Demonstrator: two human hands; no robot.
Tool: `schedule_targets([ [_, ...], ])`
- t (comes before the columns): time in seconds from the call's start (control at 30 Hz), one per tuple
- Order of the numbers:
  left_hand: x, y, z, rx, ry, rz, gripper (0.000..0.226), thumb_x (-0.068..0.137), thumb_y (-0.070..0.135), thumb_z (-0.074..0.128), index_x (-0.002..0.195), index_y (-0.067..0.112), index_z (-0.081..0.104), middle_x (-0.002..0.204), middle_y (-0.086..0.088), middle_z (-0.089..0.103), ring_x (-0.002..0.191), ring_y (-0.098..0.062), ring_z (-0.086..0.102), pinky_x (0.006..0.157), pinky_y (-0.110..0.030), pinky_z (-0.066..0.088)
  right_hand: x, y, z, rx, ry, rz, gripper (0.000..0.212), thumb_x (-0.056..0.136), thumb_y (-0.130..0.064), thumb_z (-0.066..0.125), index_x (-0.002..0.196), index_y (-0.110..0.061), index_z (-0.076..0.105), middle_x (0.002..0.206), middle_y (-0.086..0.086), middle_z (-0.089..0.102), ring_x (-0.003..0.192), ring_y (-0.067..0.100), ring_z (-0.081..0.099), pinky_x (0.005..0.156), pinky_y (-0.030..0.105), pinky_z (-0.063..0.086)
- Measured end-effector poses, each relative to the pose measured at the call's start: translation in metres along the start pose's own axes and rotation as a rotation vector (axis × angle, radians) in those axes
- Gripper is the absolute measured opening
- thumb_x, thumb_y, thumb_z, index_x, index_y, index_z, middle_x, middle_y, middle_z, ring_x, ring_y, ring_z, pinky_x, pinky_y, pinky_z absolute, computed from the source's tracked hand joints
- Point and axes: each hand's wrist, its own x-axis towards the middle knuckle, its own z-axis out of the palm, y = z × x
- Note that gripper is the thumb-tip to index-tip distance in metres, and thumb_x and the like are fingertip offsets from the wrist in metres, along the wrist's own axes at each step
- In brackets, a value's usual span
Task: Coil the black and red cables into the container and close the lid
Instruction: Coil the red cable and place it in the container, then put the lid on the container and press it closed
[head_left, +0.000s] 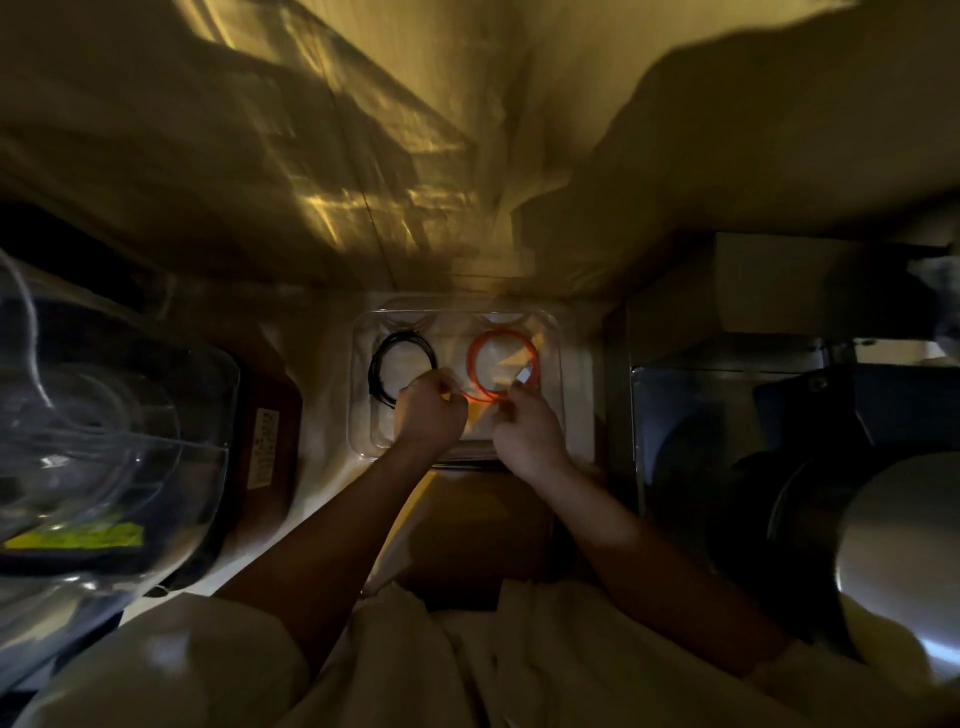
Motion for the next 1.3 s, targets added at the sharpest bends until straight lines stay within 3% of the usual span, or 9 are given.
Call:
schedule_targets([
  [0.13,-0.001,-0.003,-0.003,0.043,-0.027,0.009,0.009,0.084,0.014,0.06,0.077,0.019,0.061,0.088,-0.016,0.074,0.085,-0.036,0.068,0.069,-0.033,0.049,-0.009,0.003,-0.001,0.03,0.02,-0.046,0.03,0.094,-0.011,0.048,0.119,-0.011,0.064,0.125,0.008,0.061,0.113,0.023,0.056,0.094,0.034,0.047],
  [0.3,-0.007,-0.002,-0.008,0.07,-0.013,0.014,0.015,0.09,0.019,0.057,0.076,0.019,0.062,0.091,-0.02,0.074,0.089,-0.039,0.067,0.068,-0.032,0.045,-0.019,0.007,-0.002,0.064,0.053,-0.121,0.032,0.096,-0.009,0.049,0.123,-0.013,0.065,0.128,0.006,0.063,0.117,0.021,0.057,0.098,0.032,0.046],
  [0.4,-0.018,0.0,-0.015,0.045,0.001,0.066,0.013,0.091,0.017,0.056,0.082,0.018,0.065,0.093,-0.014,0.075,0.091,-0.033,0.068,0.068,-0.027,0.041,-0.027,0.011,-0.002,0.118,0.094,-0.166,0.027,0.098,-0.012,0.049,0.119,-0.013,0.065,0.121,0.005,0.066,0.112,0.021,0.06,0.091,0.03,0.047],
  [0.47,-0.03,-0.001,-0.021,0.03,-0.005,0.159,0.01,0.088,0.015,0.058,0.09,0.015,0.067,0.1,-0.008,0.075,0.096,-0.026,0.068,0.075,-0.026,0.046,-0.035,0.015,-0.003,0.043,0.126,-0.258,0.031,0.098,-0.015,0.048,0.126,-0.011,0.061,0.126,0.007,0.063,0.117,0.022,0.058,0.096,0.033,0.047],
  [0.53,-0.042,-0.003,-0.026,0.077,-0.016,0.304,0.021,0.088,0.014,0.058,0.105,0.011,0.07,0.112,-0.005,0.073,0.106,-0.02,0.067,0.087,-0.026,0.048,-0.044,0.019,-0.003,-0.091,0.162,-0.361,0.04,0.098,-0.018,0.048,0.137,-0.009,0.054,0.139,0.01,0.056,0.127,0.025,0.052,0.106,0.038,0.044],
  [0.7,-0.073,-0.017,-0.032,0.262,-0.016,0.54,0.038,0.089,0.022,0.062,0.125,0.011,0.065,0.129,-0.009,0.064,0.124,-0.026,0.056,0.105,-0.039,0.043,-0.066,0.029,-0.002,-0.349,0.172,-0.444,0.059,0.096,-0.021,0.048,0.152,-0.008,0.035,0.161,0.014,0.031,0.147,0.029,0.03,0.118,0.043,0.027],
  [0.87,-0.104,-0.038,-0.036,0.34,0.013,0.568,0.041,0.091,0.03,0.06,0.129,0.016,0.061,0.138,-0.01,0.059,0.13,-0.028,0.052,0.11,-0.039,0.039,-0.089,0.046,0.006,-0.425,0.164,-0.369,0.062,0.099,-0.031,0.044,0.156,-0.015,0.026,0.166,0.011,0.02,0.154,0.025,0.012,0.125,0.044,0.011],
  [1.13,-0.155,-0.083,-0.048,0.322,0.0,0.63,0.037,0.09,0.028,0.061,0.125,0.015,0.064,0.123,-0.004,0.065,0.115,-0.022,0.059,0.097,-0.037,0.049,-0.128,0.087,0.017,-0.403,0.213,-0.45,0.056,0.1,-0.03,0.049,0.152,-0.019,0.034,0.162,0.004,0.03,0.153,0.019,0.016,0.123,0.043,0.018],
  [1.3,-0.172,-0.115,-0.046,0.269,-0.068,0.449,0.037,0.091,0.023,0.06,0.127,0.013,0.062,0.129,-0.005,0.062,0.118,-0.024,0.058,0.098,-0.036,0.048,-0.155,0.113,0.031,-0.333,0.212,-0.437,0.053,0.101,-0.026,0.047,0.151,-0.016,0.038,0.161,0.009,0.032,0.151,0.023,0.023,0.123,0.042,0.023],
])
